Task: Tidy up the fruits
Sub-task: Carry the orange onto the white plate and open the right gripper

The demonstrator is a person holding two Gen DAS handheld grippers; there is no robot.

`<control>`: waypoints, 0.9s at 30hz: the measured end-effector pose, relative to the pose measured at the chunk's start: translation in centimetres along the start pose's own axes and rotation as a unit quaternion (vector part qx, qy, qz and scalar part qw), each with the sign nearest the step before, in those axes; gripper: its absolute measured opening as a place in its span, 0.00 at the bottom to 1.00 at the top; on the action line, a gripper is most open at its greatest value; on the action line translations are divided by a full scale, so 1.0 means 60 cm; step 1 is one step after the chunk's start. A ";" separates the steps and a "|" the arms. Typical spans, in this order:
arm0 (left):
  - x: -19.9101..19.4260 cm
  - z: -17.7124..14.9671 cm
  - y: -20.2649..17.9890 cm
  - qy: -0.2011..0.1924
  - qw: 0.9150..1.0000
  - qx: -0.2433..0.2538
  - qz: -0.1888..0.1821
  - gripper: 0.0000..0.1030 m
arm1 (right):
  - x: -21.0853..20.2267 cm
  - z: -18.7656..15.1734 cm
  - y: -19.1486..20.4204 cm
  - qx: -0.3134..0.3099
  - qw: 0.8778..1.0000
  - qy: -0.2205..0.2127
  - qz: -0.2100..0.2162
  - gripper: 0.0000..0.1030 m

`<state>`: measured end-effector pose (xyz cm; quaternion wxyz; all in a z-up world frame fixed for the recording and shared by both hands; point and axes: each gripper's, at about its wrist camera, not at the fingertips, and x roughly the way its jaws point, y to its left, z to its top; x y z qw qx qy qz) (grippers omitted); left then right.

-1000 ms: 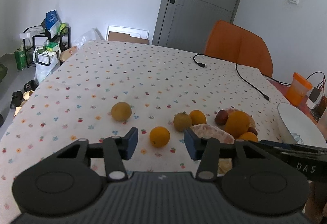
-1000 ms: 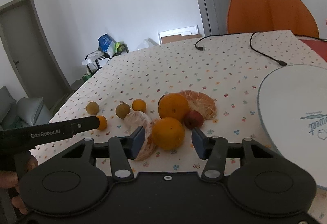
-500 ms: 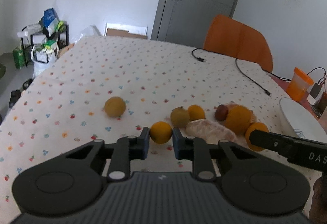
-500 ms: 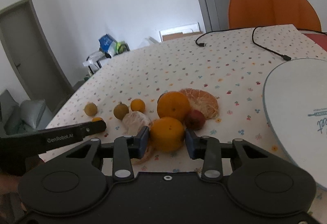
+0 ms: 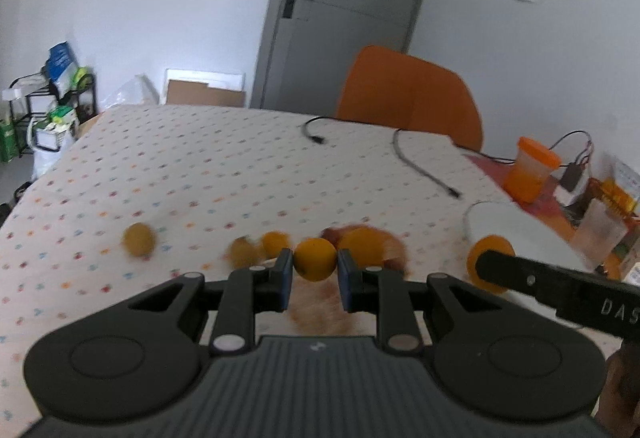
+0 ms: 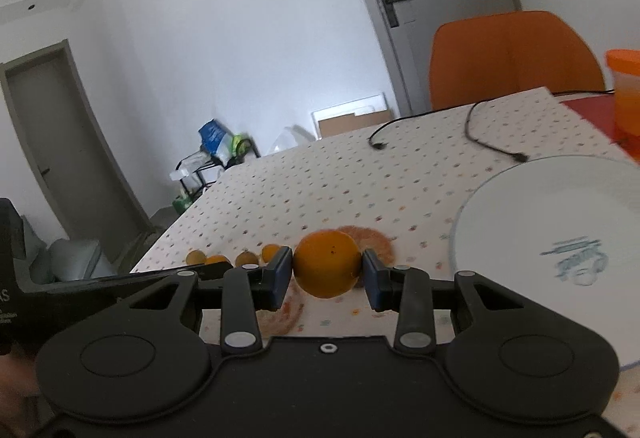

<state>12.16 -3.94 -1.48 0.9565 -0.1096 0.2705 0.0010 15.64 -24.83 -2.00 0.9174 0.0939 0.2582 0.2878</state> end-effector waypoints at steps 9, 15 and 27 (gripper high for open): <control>0.009 0.003 -0.086 -0.004 0.999 0.026 -0.034 0.21 | -0.066 0.002 -0.061 0.008 0.999 -0.017 -0.040 0.35; 0.018 0.003 -0.131 -0.003 0.998 0.041 -0.052 0.21 | -0.097 -0.003 -0.100 0.020 0.998 -0.033 -0.051 0.35; 0.057 -0.016 -0.213 0.020 0.993 0.070 -0.092 0.21 | -0.130 -0.017 -0.165 0.033 0.995 -0.035 -0.083 0.35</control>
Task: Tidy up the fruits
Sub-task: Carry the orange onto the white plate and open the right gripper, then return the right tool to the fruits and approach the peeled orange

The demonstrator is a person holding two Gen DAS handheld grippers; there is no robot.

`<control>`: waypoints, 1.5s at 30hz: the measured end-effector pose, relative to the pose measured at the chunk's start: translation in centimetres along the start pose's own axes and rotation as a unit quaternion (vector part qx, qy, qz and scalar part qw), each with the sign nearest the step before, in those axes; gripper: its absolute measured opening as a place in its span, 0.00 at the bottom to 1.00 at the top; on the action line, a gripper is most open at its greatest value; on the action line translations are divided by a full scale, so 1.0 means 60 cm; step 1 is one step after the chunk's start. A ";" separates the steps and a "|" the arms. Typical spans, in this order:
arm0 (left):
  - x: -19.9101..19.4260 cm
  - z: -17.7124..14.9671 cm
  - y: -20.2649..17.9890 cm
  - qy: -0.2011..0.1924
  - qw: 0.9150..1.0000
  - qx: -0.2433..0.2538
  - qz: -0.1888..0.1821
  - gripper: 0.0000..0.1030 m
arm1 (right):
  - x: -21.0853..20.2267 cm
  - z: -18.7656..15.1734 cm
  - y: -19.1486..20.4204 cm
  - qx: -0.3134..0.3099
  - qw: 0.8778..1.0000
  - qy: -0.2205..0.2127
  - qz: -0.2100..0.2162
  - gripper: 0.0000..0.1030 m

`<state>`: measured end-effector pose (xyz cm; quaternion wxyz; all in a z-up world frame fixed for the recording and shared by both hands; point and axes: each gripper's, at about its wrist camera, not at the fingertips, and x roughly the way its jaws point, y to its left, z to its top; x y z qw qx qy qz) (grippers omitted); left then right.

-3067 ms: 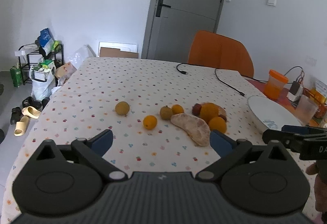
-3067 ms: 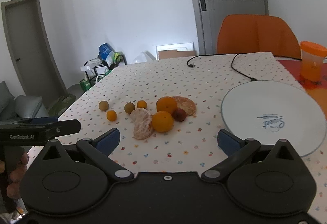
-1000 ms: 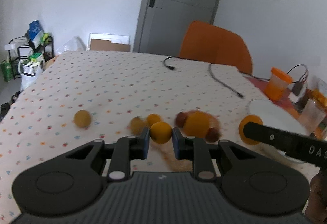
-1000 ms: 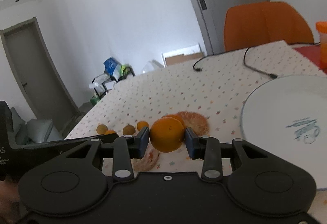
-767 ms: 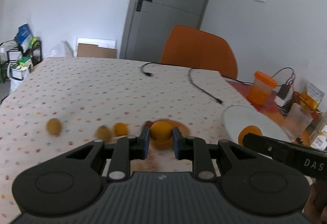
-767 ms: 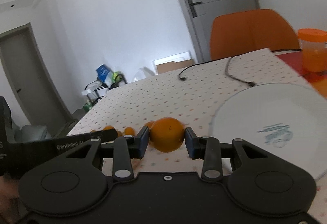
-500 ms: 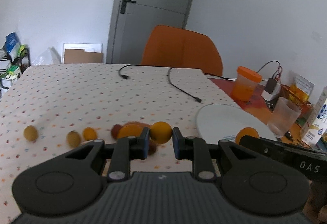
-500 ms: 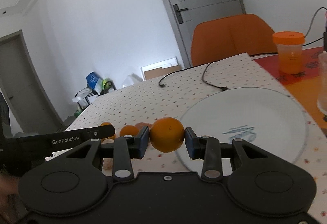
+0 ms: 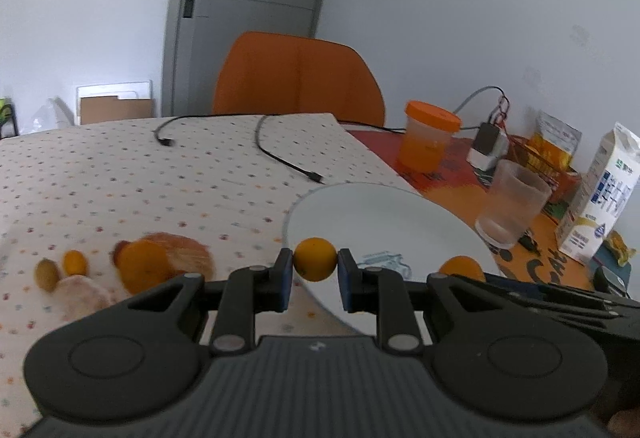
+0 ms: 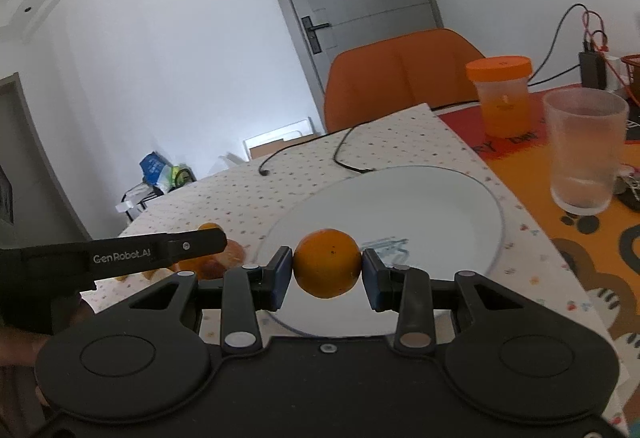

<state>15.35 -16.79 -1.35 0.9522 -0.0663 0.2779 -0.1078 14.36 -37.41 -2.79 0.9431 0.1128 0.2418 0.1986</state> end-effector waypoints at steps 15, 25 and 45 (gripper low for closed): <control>0.032 -0.007 -0.017 0.029 1.000 0.005 -0.009 0.25 | 0.000 -0.015 -0.037 0.019 1.000 0.007 -0.018 0.42; -0.003 -0.003 0.024 0.022 1.000 -0.013 0.014 0.49 | -0.009 -0.017 -0.041 0.023 1.000 -0.003 -0.019 0.49; -0.105 -0.020 0.100 -0.021 0.998 -0.040 0.046 0.90 | -0.025 -0.012 -0.004 0.002 1.000 -0.010 -0.010 0.93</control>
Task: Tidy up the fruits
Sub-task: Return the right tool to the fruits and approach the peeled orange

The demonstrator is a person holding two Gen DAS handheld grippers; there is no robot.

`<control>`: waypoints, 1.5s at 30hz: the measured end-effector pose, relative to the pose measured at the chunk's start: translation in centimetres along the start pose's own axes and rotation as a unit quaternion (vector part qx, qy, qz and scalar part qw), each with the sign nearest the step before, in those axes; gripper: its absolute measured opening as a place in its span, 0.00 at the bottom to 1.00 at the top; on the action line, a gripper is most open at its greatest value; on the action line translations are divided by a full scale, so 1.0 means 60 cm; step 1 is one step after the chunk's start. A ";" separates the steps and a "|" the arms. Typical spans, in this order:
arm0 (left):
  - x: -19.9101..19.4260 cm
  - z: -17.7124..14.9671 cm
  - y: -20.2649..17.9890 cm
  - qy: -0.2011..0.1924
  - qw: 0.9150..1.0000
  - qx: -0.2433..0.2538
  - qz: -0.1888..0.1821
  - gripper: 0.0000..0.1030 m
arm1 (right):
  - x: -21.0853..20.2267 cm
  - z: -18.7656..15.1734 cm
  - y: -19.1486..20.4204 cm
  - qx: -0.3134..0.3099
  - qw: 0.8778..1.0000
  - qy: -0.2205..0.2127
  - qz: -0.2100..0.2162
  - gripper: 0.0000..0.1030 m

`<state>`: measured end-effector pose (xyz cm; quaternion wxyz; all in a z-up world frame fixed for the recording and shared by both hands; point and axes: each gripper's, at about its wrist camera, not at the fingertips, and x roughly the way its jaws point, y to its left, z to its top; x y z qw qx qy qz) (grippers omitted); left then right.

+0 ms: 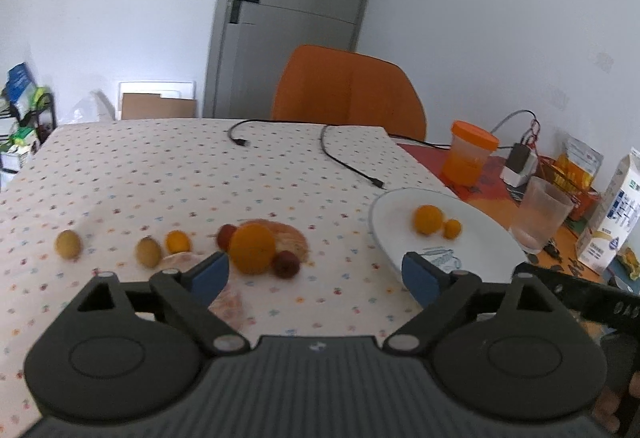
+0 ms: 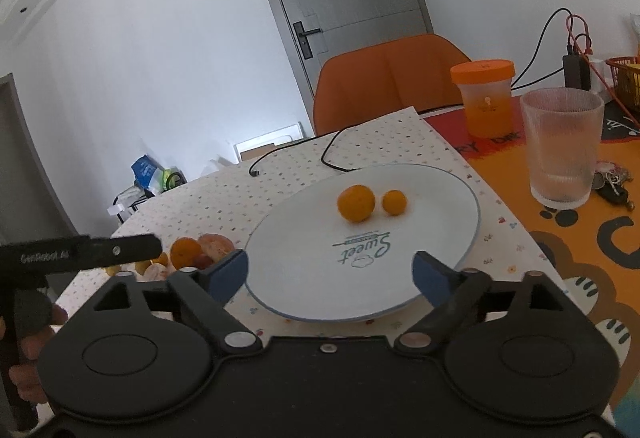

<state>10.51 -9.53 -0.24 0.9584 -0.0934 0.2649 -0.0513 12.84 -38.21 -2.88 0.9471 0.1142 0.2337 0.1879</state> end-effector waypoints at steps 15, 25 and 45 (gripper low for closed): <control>-0.039 -0.022 0.082 -0.008 0.998 -0.029 0.047 0.90 | 0.015 0.008 0.079 -0.022 0.999 0.001 0.031 1.00; -0.052 -0.027 0.135 -0.014 0.996 -0.047 0.076 0.90 | 0.031 0.006 0.121 -0.044 0.997 0.011 0.059 1.00; -0.050 -0.028 0.221 -0.018 0.989 -0.091 0.116 0.89 | 0.098 -0.006 0.225 -0.097 0.988 0.063 0.104 0.79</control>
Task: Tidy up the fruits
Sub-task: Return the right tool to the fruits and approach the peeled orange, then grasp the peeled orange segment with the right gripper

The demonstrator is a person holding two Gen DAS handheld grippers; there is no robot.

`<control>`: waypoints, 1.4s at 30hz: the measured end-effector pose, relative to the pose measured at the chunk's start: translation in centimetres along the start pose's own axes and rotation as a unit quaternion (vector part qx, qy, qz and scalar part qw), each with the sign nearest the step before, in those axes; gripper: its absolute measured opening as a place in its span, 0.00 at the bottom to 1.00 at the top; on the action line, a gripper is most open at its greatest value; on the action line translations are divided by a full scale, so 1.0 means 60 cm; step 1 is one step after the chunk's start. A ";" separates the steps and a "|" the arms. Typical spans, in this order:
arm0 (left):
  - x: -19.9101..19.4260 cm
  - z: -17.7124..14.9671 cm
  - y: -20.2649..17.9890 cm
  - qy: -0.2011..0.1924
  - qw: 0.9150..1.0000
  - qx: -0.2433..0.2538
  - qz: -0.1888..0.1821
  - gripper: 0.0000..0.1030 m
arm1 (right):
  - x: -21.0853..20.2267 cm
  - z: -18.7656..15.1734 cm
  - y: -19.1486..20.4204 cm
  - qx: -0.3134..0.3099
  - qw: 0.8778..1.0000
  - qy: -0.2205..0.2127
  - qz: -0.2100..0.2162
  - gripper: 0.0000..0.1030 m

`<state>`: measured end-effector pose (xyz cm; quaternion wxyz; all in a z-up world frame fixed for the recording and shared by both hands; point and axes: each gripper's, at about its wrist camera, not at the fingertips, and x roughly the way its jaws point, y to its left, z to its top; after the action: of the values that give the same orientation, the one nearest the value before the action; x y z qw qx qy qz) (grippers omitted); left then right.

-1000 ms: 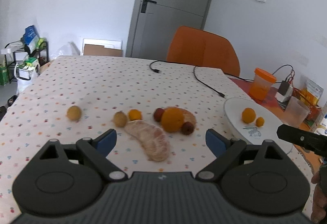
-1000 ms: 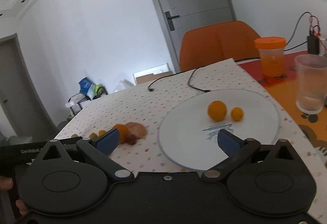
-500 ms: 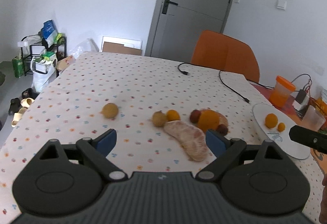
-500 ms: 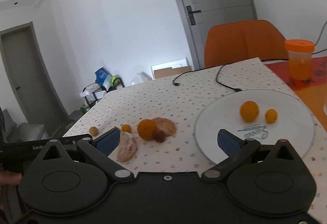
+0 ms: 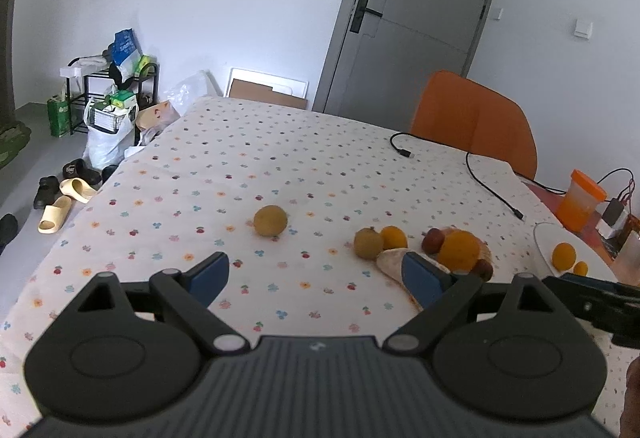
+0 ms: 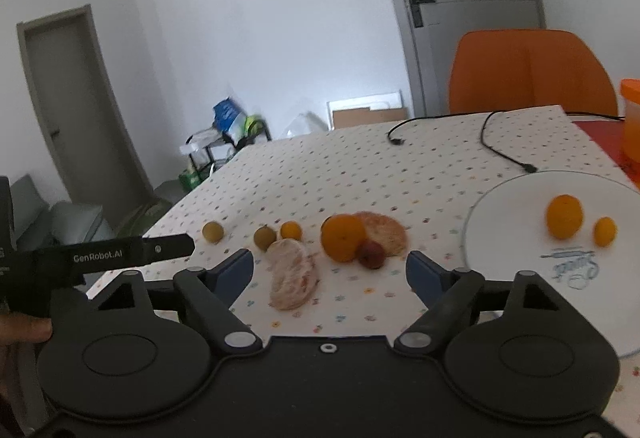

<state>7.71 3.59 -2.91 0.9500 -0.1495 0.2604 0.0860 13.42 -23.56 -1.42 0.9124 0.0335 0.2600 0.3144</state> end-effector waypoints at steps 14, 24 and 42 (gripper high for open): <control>0.012 -0.007 0.026 0.007 1.000 -0.001 0.001 0.85 | 0.097 0.003 0.042 -0.026 0.998 0.060 0.017 0.66; 0.015 -0.004 0.056 0.007 1.000 -0.013 0.005 0.83 | 0.150 -0.005 0.061 -0.042 0.994 0.098 0.016 0.56; 0.026 0.007 0.067 0.004 1.000 -0.017 0.010 0.81 | 0.160 -0.001 0.086 -0.065 0.994 0.081 0.041 0.19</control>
<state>8.26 7.66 -4.35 0.9453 -0.1635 0.2641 0.0995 16.93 -13.73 -4.66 0.8751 -0.0409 0.3104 0.3692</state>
